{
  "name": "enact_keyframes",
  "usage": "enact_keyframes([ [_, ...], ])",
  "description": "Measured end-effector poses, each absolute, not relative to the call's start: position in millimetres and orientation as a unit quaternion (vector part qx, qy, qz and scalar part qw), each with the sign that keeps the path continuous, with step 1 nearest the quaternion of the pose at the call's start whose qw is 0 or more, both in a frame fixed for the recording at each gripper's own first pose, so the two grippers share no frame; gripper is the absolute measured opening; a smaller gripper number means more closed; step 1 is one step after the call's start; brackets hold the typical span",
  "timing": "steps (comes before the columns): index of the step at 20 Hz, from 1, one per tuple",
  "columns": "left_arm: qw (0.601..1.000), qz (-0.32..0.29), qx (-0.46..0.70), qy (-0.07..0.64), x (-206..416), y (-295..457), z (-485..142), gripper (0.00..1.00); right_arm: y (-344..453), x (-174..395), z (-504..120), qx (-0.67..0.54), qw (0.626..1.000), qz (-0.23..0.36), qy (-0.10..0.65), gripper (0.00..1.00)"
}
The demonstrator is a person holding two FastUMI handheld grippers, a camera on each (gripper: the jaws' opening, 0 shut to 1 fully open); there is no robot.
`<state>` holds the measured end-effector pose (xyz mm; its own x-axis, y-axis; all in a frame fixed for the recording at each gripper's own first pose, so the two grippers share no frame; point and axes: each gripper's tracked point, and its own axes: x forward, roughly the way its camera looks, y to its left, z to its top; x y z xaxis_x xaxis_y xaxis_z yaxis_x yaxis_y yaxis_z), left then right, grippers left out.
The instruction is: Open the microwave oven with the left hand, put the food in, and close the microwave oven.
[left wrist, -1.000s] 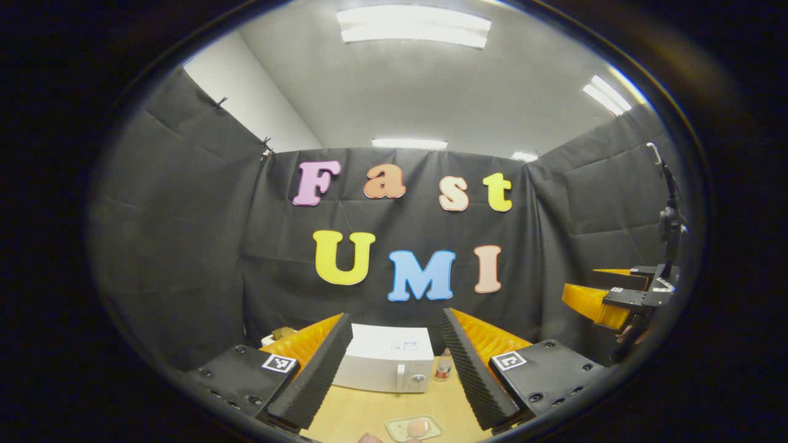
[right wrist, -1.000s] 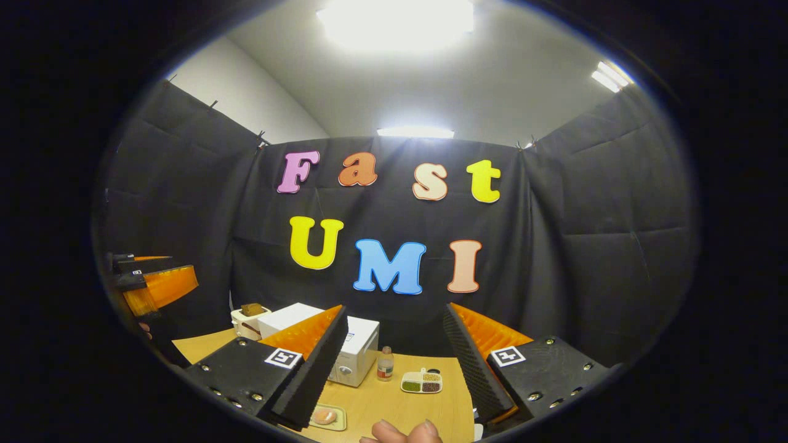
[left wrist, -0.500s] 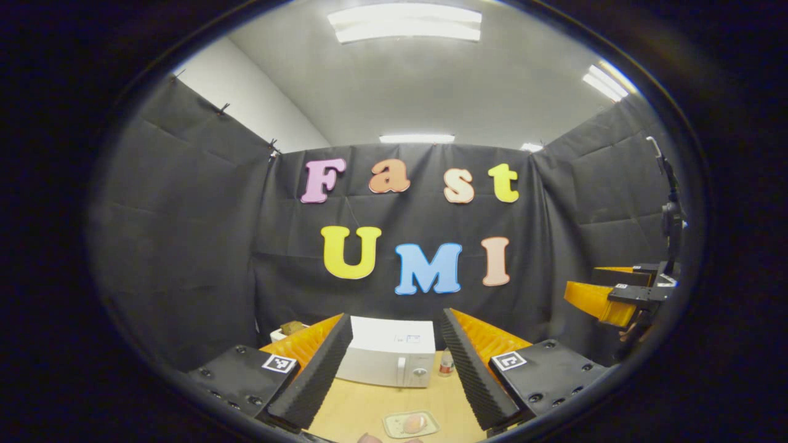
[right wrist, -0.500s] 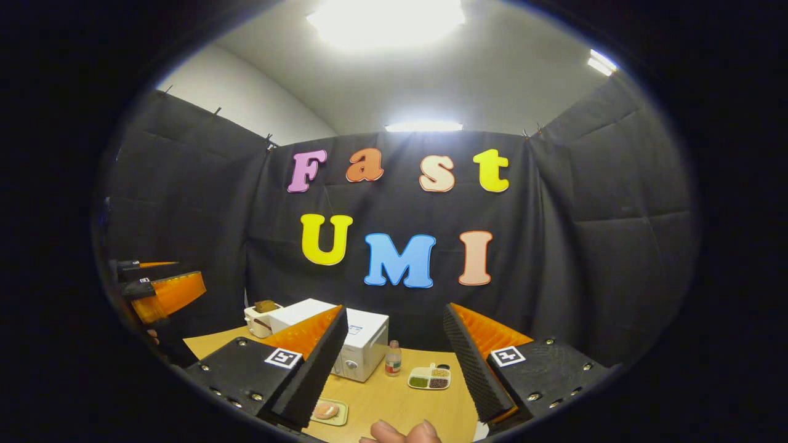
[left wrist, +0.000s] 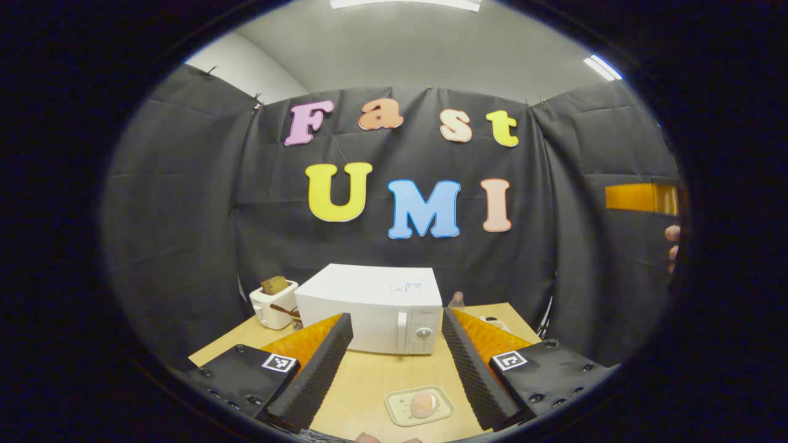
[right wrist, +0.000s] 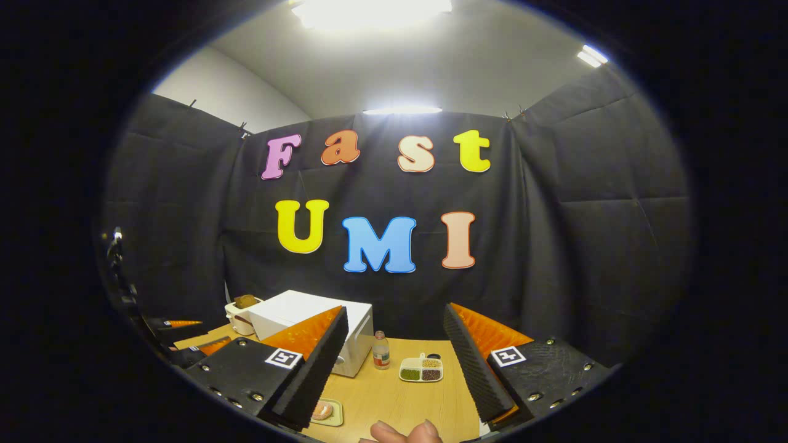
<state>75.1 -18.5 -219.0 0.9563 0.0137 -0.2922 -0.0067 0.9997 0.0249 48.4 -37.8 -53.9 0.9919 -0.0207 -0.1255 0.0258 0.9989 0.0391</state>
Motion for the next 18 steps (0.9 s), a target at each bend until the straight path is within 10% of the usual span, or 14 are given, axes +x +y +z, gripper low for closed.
enact_keyframes([
  [18, 0.965, -0.102, 0.025, 0.242, 268, -7, -477, 1.00, -29, 108, -96, -0.058, 0.971, -0.162, 0.167, 0.96],
])
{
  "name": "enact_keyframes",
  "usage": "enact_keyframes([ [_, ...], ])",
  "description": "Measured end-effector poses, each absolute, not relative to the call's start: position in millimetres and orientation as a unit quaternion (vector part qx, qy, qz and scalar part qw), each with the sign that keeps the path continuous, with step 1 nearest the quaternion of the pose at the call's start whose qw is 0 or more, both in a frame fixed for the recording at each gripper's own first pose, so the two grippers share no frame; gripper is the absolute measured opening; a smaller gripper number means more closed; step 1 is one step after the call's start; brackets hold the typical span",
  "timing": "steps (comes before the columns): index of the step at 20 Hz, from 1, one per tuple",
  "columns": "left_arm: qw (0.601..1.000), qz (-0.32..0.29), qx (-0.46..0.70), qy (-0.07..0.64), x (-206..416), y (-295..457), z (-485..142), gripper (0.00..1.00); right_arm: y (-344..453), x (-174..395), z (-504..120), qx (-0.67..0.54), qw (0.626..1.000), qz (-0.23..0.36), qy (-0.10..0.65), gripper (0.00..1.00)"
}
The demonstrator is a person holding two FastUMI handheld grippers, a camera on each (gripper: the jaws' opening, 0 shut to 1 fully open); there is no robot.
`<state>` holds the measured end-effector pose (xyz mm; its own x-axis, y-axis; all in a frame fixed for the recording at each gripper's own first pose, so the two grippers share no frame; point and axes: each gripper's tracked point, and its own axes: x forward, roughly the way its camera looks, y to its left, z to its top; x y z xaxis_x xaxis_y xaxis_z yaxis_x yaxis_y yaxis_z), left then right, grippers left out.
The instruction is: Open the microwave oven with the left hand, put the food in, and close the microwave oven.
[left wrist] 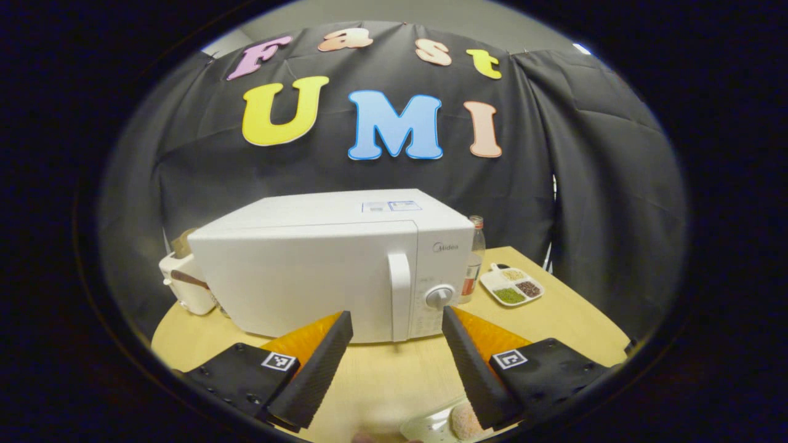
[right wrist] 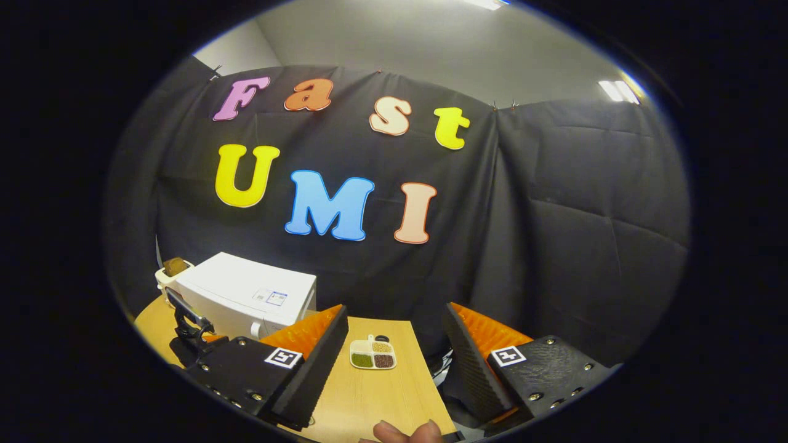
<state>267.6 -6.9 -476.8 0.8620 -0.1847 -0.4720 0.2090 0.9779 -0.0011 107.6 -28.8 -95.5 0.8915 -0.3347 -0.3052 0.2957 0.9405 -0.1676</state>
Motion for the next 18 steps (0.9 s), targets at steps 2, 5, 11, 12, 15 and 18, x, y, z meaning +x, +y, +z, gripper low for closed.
enact_keyframes([
  [2, 0.963, -0.099, 0.027, 0.250, 286, -7, -496, 0.98, -31, 102, -97, -0.076, 0.967, -0.170, 0.175, 0.96],
  [5, 0.961, -0.108, 0.019, 0.256, 310, -14, -520, 0.94, -38, 91, -95, -0.084, 0.961, -0.193, 0.182, 0.97],
  [11, 0.956, -0.101, 0.026, 0.274, 335, -21, -554, 0.64, -51, 61, -97, -0.080, 0.950, -0.233, 0.194, 0.97],
  [12, 0.953, -0.105, 0.017, 0.284, 335, -27, -558, 0.57, -50, 60, -98, -0.078, 0.950, -0.232, 0.195, 0.97],
  [15, 0.954, -0.117, 0.020, 0.277, 332, -27, -556, 0.35, -40, 59, -96, -0.063, 0.955, -0.219, 0.190, 0.97],
  [18, 0.952, -0.141, -0.001, 0.273, 331, -28, -557, 0.29, -31, 59, -95, -0.060, 0.961, -0.200, 0.181, 0.98],
])
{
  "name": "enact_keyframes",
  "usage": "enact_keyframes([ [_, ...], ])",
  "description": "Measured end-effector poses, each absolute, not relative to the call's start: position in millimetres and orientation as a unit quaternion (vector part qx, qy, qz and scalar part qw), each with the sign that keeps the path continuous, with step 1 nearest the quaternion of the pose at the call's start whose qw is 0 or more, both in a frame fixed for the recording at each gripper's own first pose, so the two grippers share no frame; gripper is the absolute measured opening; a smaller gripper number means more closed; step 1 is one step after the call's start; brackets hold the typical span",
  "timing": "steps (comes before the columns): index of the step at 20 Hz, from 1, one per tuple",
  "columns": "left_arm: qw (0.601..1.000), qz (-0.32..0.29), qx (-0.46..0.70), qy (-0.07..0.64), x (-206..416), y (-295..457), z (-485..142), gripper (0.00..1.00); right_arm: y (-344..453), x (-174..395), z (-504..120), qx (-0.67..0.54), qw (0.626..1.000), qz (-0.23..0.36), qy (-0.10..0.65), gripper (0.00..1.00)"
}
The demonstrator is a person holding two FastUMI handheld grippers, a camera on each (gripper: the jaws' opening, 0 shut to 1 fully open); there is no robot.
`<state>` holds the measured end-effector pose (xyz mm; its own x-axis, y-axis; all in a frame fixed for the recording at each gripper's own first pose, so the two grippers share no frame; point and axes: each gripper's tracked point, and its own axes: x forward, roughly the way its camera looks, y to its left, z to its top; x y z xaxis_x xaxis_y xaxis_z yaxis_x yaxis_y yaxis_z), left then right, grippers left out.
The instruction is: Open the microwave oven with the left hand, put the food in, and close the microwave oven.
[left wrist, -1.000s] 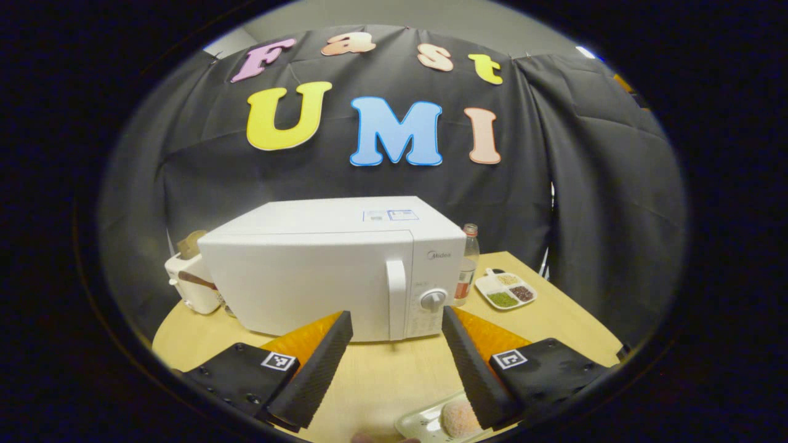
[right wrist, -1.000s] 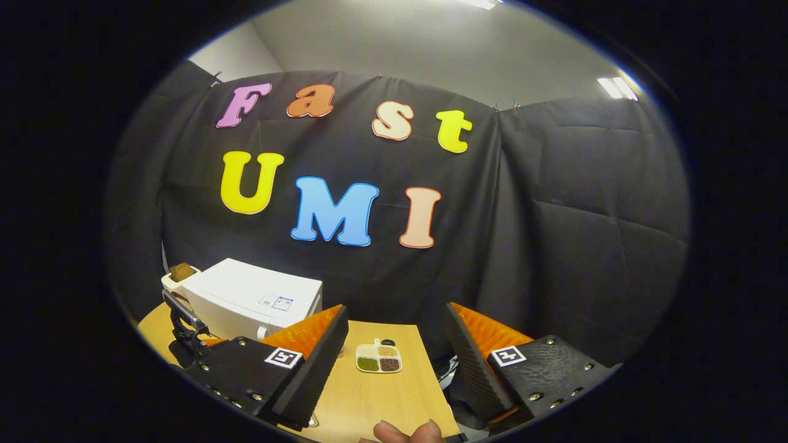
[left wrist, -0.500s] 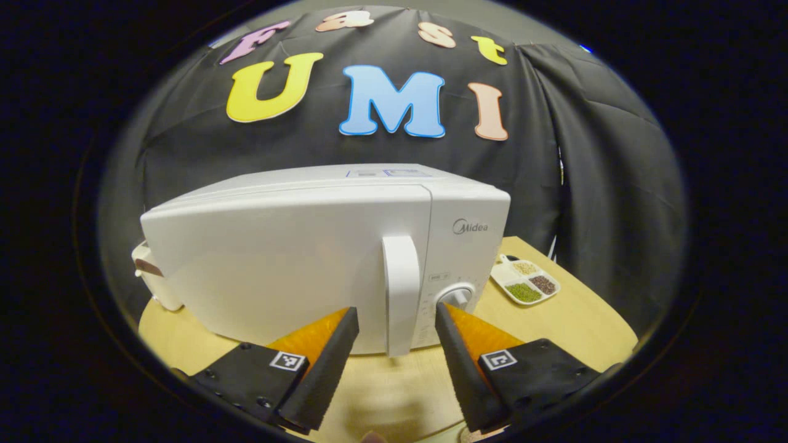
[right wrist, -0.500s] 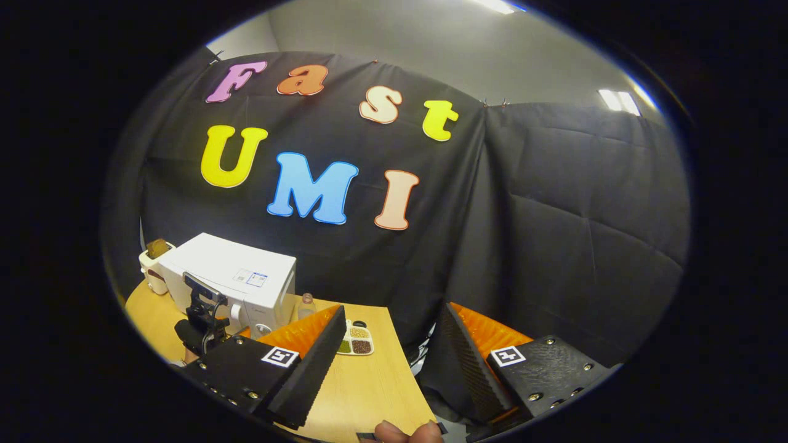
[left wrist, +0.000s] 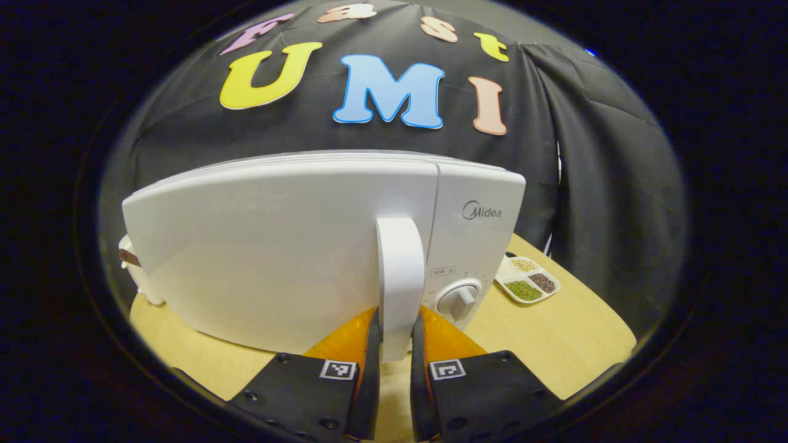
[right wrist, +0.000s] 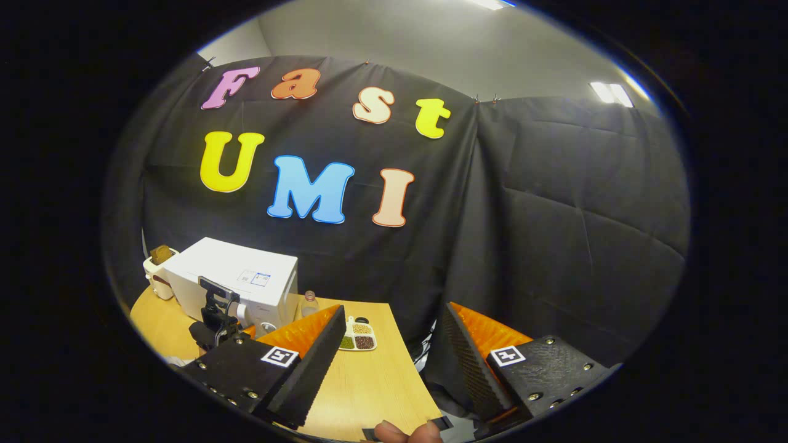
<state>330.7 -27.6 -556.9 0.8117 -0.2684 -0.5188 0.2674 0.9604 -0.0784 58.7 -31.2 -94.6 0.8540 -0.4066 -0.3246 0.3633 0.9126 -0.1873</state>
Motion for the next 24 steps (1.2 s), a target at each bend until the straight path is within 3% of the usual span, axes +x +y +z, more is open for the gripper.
enact_keyframes([
  [12, 0.947, -0.144, 0.017, 0.288, 322, -26, -559, 0.22, -23, 5, -85, -0.044, 0.966, -0.202, 0.157, 0.98],
  [17, 0.956, -0.115, 0.057, 0.265, 234, 9, -544, 0.22, -25, -32, -81, -0.020, 0.967, -0.207, 0.144, 0.97],
  [24, 0.953, -0.043, 0.062, 0.294, 131, 96, -534, 0.22, -14, -82, -74, 0.027, 0.980, -0.157, 0.120, 0.97],
])
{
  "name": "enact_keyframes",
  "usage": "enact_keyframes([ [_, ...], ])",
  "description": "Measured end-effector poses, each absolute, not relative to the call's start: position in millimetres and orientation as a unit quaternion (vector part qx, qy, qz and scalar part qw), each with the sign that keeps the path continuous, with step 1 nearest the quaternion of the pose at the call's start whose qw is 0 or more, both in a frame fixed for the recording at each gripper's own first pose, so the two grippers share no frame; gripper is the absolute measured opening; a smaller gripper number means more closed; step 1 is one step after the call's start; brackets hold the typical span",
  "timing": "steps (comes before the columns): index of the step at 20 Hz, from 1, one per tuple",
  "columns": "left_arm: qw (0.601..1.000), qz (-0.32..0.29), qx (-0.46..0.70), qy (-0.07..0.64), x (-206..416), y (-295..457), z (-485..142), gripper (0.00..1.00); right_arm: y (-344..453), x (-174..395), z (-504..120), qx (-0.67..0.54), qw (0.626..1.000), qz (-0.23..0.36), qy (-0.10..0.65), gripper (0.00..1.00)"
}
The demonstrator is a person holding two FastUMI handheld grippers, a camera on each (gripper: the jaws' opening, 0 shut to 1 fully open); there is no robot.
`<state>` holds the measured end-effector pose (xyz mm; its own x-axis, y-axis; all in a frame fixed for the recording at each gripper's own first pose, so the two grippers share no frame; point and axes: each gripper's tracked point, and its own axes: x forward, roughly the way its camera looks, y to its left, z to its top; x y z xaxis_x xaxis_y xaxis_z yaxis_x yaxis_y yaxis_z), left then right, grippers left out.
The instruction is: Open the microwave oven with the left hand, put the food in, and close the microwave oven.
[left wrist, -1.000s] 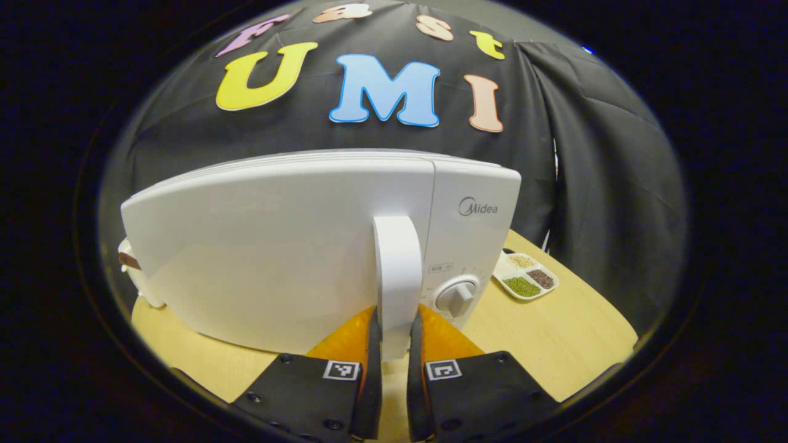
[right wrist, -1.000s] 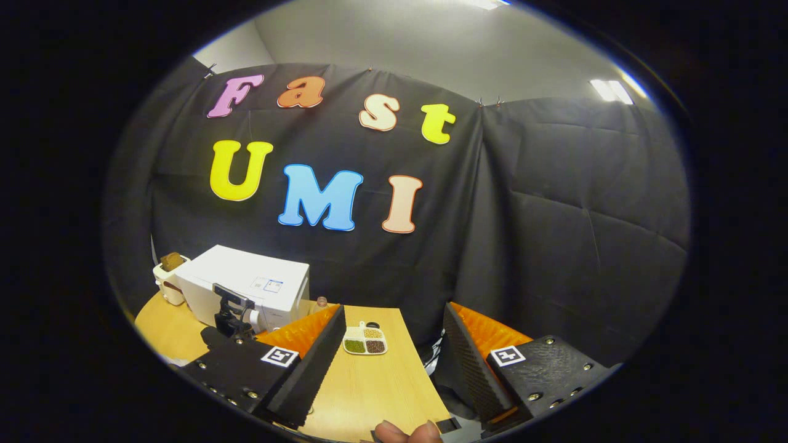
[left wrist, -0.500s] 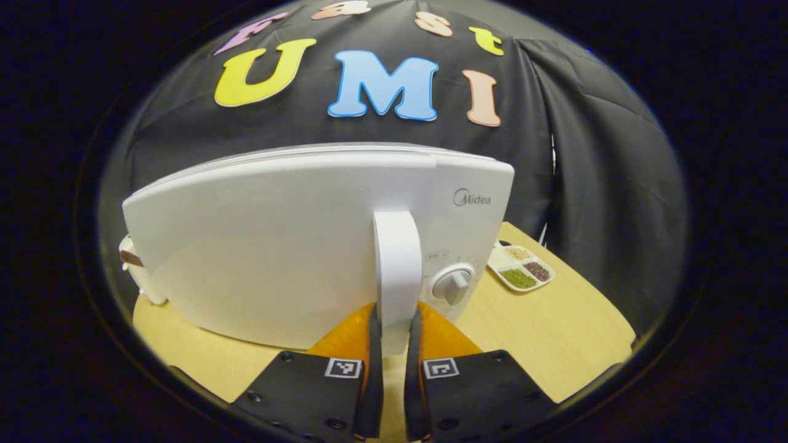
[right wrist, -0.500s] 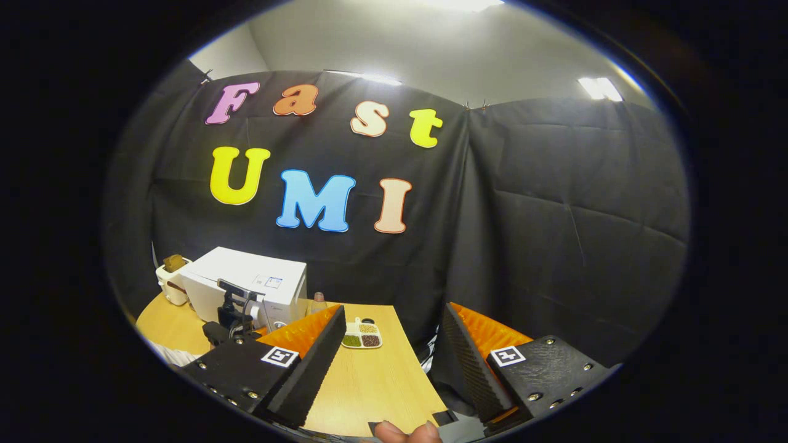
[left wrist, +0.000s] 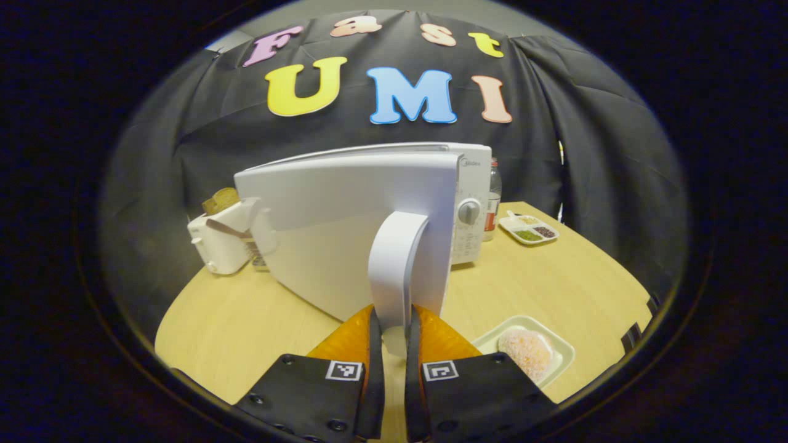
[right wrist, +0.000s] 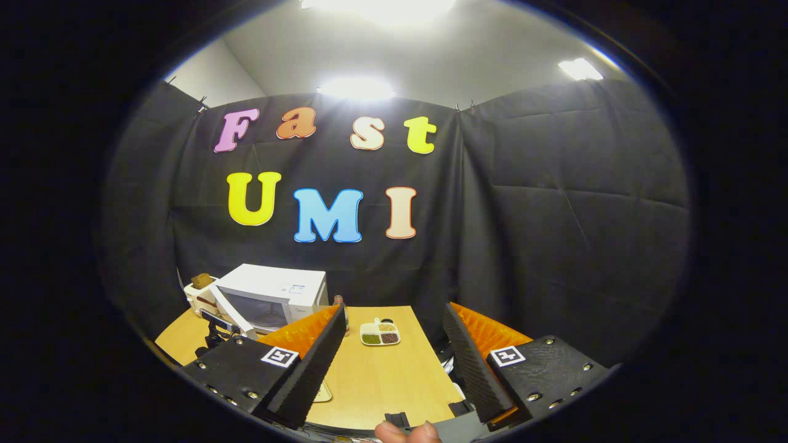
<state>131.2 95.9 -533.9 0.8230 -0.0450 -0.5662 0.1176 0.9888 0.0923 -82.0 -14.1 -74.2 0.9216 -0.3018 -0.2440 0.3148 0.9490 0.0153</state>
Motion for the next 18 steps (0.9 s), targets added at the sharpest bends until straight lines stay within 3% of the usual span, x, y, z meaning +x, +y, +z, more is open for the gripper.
enact_keyframes([
  [6, 0.942, 0.066, 0.086, 0.318, 63, 210, -527, 0.22, 7, -132, -88, 0.028, 0.984, -0.128, 0.119, 0.97],
  [13, 0.940, 0.006, 0.080, 0.331, 45, 269, -526, 0.20, 30, -130, -98, 0.049, 0.981, -0.135, 0.130, 0.97],
  [18, 0.942, -0.047, 0.087, 0.319, 42, 319, -523, 0.21, 73, -76, -114, 0.085, 0.973, -0.141, 0.159, 0.97],
])
